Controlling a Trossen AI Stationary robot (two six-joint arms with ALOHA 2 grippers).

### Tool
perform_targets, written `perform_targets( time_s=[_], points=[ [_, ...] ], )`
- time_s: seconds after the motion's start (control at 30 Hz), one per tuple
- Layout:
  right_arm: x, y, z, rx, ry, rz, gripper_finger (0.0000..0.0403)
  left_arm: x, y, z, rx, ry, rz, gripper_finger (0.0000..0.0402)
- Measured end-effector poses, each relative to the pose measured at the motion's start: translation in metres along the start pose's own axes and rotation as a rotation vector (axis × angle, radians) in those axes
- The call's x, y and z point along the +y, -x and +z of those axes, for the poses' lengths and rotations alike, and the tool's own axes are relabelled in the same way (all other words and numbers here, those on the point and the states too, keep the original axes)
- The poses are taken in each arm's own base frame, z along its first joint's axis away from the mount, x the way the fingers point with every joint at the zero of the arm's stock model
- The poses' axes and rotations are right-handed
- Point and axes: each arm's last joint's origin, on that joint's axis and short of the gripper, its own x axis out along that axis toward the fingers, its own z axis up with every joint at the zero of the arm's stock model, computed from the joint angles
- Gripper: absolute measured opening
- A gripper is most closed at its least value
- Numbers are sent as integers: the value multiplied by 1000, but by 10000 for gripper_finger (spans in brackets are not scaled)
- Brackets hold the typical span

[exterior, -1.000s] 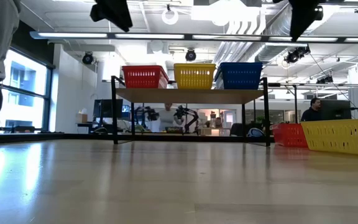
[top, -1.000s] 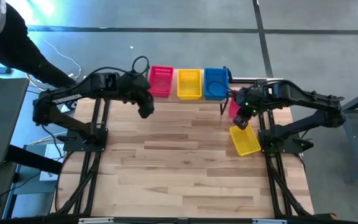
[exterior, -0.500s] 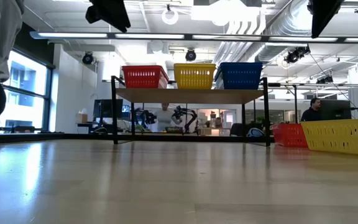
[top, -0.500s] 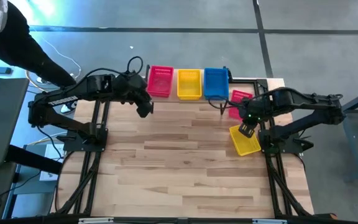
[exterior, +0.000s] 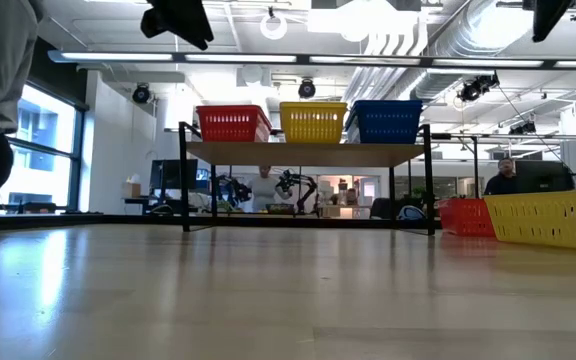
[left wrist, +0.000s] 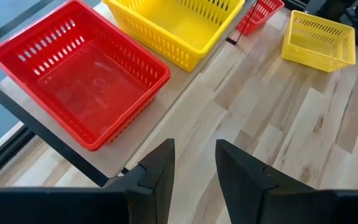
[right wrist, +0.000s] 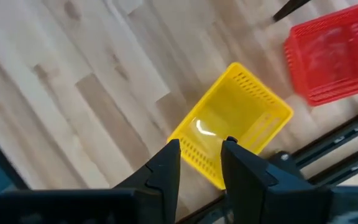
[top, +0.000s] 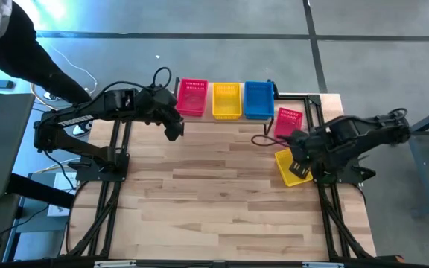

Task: Stack baskets on shelf by color
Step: Stack the yellow basket on top of the yellow basket on the shelf

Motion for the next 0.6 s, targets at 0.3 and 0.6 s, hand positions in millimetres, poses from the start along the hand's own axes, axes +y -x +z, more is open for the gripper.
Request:
perform_targets(
  time_s=[0.3, 0.6],
  points=[
    [20, -3, -14, 62, 124, 34, 128, -1, 0, -1, 15, 74, -35, 123],
    [30, -41, -40, 193, 353, -26, 130, -3, 0, -2, 50, 77, -99, 137]
  ],
)
